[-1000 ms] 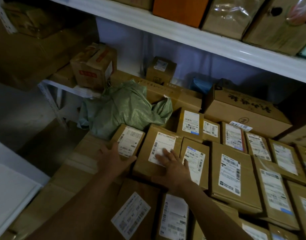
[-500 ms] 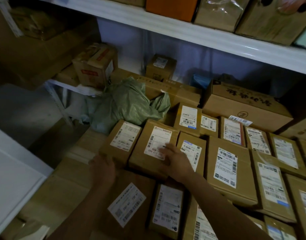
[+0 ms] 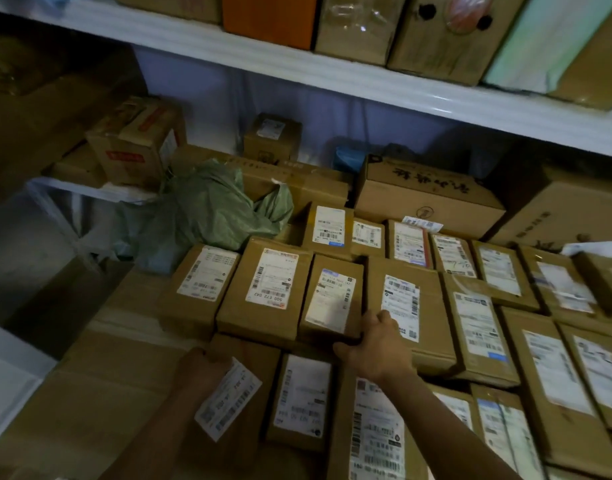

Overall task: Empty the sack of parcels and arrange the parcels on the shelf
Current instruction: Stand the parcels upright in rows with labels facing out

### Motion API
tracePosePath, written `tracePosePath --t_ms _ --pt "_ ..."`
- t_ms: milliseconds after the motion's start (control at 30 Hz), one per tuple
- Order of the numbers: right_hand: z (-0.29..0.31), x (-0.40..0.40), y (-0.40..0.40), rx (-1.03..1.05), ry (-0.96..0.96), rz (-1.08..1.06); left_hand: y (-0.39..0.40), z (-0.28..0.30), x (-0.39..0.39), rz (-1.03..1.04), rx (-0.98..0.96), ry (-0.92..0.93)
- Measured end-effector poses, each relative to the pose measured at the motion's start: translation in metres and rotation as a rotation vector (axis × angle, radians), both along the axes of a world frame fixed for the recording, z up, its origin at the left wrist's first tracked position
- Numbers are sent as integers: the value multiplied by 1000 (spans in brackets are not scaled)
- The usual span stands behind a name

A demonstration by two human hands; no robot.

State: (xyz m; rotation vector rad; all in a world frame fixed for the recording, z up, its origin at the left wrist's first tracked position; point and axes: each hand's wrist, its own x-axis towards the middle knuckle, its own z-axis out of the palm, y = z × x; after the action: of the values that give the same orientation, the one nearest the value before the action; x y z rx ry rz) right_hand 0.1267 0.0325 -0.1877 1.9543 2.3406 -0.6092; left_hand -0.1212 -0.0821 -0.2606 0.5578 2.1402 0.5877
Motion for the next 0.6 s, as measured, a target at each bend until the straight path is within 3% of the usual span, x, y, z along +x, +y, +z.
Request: tracePosePath --t_ms 200,300,433,600 --pt "5 38 -18 -146 -410 -157 2 1 9 -26 -41 161" --pt "-5 52 -29 -222 -325 -193 3 4 14 9 21 177" --pt "-11 54 -40 -163 -108 -326 1 3 19 -1 40 216" --pt "-13 55 -46 -132 -117 -365 6 -31 15 -5 -19 281"
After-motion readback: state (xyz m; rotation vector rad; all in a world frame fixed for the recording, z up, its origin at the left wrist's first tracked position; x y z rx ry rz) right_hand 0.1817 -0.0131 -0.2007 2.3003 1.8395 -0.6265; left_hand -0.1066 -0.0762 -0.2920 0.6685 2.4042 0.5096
